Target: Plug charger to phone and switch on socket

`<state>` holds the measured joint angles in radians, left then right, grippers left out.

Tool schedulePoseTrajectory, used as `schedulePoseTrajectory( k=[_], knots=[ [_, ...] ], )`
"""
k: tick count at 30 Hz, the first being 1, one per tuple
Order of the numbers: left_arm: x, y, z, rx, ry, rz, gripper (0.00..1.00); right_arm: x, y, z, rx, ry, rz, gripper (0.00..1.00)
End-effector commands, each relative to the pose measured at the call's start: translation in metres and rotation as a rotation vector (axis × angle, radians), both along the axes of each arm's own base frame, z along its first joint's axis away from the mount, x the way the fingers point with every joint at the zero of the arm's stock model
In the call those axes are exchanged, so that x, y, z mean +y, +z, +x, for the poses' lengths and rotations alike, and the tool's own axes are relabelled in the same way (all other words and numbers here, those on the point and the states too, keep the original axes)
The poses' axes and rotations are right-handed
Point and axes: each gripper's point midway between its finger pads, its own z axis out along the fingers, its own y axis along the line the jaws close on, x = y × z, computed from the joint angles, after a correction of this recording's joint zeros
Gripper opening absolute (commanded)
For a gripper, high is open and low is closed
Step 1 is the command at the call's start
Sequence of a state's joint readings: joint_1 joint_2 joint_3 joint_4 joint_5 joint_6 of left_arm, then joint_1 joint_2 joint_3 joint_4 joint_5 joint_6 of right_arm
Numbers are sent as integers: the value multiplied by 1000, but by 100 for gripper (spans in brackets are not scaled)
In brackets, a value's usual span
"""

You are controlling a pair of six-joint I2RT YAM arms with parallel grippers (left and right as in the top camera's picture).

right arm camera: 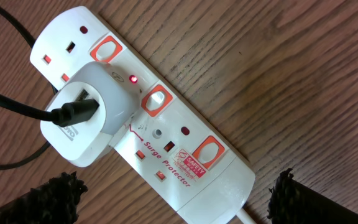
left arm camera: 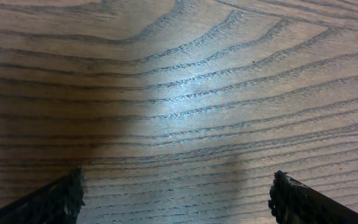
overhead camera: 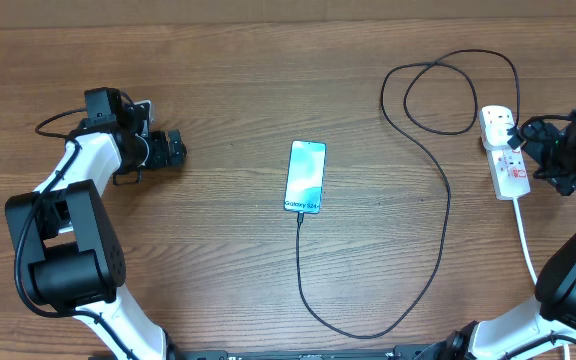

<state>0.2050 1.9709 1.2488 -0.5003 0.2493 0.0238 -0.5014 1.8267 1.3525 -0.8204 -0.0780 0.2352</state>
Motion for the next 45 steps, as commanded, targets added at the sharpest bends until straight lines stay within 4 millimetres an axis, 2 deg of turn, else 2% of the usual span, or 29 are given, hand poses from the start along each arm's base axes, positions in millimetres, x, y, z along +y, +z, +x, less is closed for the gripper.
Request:
schedulePoseTrajectory(
  k=[1,3,8,14,19,25,30,33,40,45],
  knots=[
    [3,23,6,-56,15,13,99,1,-1,0,-2,6,1,100],
    [4,40,9,-95,16,20,100,1,-1,0,-2,6,1,100],
    [5,100,13,-236,16,49,100,1,-1,0,-2,6,1,100],
    [3,175,6,-410,16,84,100,1,-1,0,-2,6,1,100],
    [1,215,-3,-505,16,103,99,1,-1,0,-2,6,1,100],
    [1,221,-4,-519,15,110,100,1,-1,0,-2,6,1,100],
    [15,219,-9,-498,64,179,100,1,-1,0,-2,6,1,100],
    [15,218,-10,-489,64,179,99,1,-1,0,-2,6,1,100],
    [7,204,-20,-416,46,190,100,1,-1,0,-2,6,1,100],
    [-5,192,-25,-401,15,175,100,1,-1,0,-2,6,1,100]
  ],
)
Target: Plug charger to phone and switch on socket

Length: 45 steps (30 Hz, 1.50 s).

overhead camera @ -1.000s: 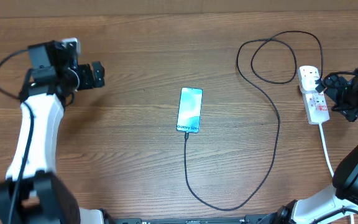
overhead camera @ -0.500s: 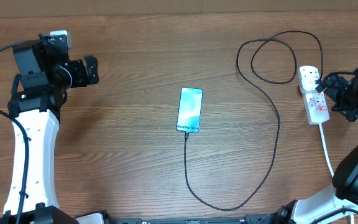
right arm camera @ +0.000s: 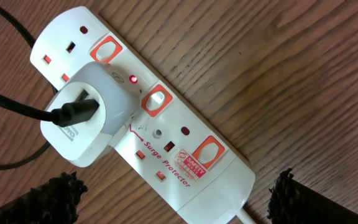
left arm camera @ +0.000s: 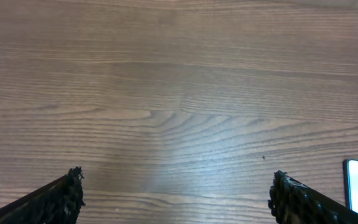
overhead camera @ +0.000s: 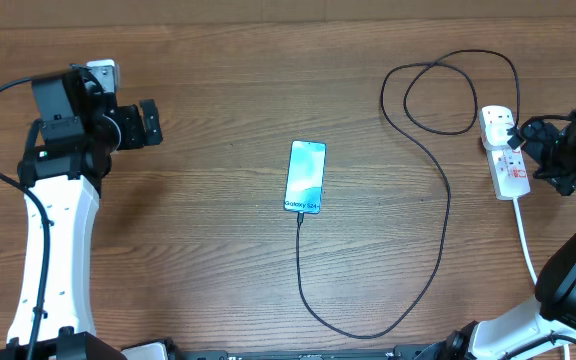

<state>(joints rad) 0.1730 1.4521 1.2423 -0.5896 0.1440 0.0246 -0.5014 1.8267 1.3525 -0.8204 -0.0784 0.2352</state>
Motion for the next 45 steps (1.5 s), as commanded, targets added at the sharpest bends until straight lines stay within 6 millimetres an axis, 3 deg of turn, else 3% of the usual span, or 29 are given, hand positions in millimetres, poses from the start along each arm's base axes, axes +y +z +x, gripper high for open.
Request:
schedulePoseTrajectory(
  k=[1,7,11,18,30,45],
  knots=[
    [-9,-7,-6,-4,-14,8,100,1,-1,0,-2,5,0,100],
    [-40,-27,1,-115,-125,-48,100,1,-1,0,-1,5,0,100],
    [-61,-46,-6,-210,-189,-78,99,1,-1,0,-1,5,0,100],
    [-74,-94,-54,-260,-207,-81,100,1,-1,0,-1,5,0,100],
    [-69,-142,-117,-272,-129,-90,100,1,-1,0,-1,5,0,100],
    [-62,-144,-139,-337,-52,-112,100,1,-1,0,-1,5,0,100]
  ],
)
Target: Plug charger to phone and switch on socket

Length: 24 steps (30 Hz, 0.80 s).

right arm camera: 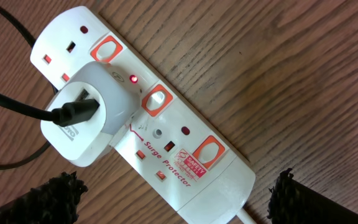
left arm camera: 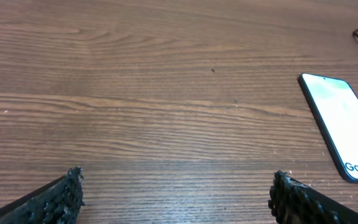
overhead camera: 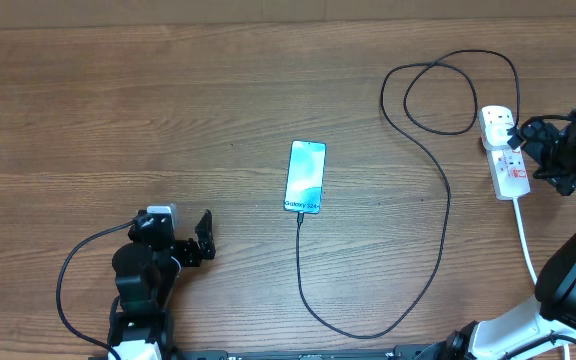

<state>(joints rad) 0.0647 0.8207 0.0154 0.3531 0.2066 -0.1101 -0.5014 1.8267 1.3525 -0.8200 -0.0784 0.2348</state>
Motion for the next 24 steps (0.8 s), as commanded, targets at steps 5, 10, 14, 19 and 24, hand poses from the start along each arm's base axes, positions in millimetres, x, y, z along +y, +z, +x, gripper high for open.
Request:
schedulePoseTrajectory(
  k=[5,10,14,19,24],
  knots=[
    [3,-1,-10,16,36,-6,100,1,-1,0,-1,5,1,100],
    [11,-7,-21,52,80,16,99,1,-1,0,-1,5,1,100],
    [16,-12,-31,82,109,30,99,1,-1,0,-1,5,1,100],
    [19,18,-25,-53,122,44,100,1,-1,0,-1,5,1,100],
    [20,45,-23,-175,115,69,99,1,-1,0,-1,5,1,100]
  ],
)
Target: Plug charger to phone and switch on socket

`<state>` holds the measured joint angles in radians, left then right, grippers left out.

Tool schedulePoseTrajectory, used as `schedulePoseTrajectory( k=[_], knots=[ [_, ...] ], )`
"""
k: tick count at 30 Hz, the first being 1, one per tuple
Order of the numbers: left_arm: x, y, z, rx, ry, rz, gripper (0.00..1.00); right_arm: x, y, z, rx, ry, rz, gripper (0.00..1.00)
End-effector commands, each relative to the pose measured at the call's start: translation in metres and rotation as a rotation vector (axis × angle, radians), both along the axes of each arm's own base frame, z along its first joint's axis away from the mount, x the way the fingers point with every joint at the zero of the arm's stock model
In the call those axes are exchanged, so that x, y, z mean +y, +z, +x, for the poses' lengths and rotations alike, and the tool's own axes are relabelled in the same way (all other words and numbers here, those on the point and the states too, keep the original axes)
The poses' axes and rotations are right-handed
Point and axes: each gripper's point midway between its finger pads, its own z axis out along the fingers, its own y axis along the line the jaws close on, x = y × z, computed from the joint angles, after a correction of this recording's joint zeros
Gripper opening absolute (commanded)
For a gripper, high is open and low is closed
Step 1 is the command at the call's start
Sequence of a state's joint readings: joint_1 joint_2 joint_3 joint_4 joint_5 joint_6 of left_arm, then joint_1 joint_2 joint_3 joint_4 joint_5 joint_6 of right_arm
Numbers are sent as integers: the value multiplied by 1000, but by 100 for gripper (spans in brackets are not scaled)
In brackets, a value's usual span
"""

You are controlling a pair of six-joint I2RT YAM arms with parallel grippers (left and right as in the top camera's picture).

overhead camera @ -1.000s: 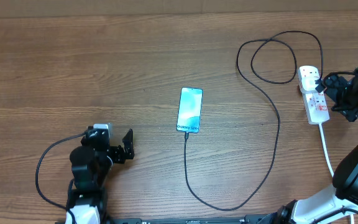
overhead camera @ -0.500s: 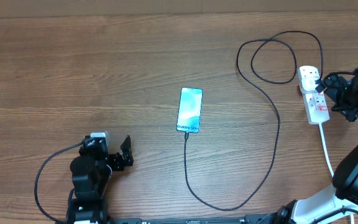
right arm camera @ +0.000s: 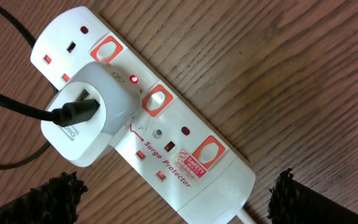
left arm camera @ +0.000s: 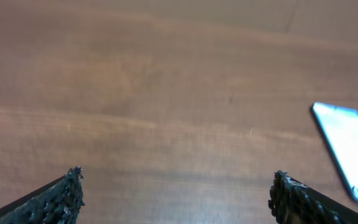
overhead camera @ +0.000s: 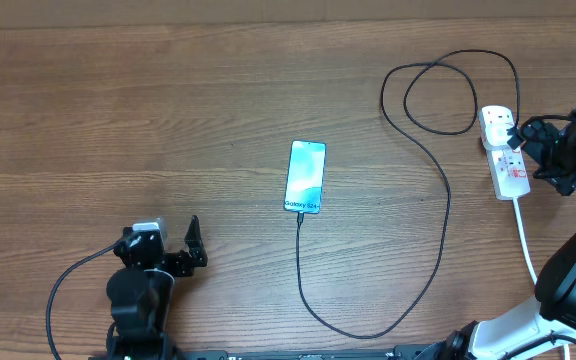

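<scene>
The phone (overhead camera: 306,176) lies face up mid-table, screen lit, with the black cable (overhead camera: 446,215) plugged into its near end. The cable loops round to a white charger plug (right arm camera: 86,127) seated in the white power strip (overhead camera: 504,152) at the right edge. On the strip (right arm camera: 160,134) a small red light shows beside the plug. My right gripper (right arm camera: 173,198) hovers open just over the strip. My left gripper (overhead camera: 190,257) is open at the front left, well away from the phone (left arm camera: 348,148), nothing between its fingers.
Bare wooden table (overhead camera: 168,100) all round. The cable makes a double loop (overhead camera: 448,90) at the back right. The strip's white lead (overhead camera: 526,240) runs toward the front edge beside my right arm.
My left gripper has drawn slightly further back toward the front left edge; its view is now blurred and tilted up. The right gripper, strip, phone and cable are unchanged.
My left gripper was open low over bare table at the far left. Then it was raised further left and back. Then it was folded back near the front left, and now slightly further. The phone stayed plugged and lit, the strip's red light on, the right gripper still.
</scene>
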<state>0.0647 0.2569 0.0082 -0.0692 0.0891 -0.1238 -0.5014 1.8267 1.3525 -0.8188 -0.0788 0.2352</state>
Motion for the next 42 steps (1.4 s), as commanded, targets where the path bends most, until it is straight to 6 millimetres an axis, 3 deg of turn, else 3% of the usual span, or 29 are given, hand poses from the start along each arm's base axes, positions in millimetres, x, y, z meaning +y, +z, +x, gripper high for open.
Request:
schedulePoseTrajectory(
  k=[1,11,42],
  knots=[
    [1,13,0,-62,-2,48,100,1,-1,0,0,5,1,100],
    [5,54,-4,-242,0,224,100,1,-1,0,0,5,1,100],
    [4,54,-4,-239,-12,280,100,1,-1,0,0,5,1,100]
  ],
)
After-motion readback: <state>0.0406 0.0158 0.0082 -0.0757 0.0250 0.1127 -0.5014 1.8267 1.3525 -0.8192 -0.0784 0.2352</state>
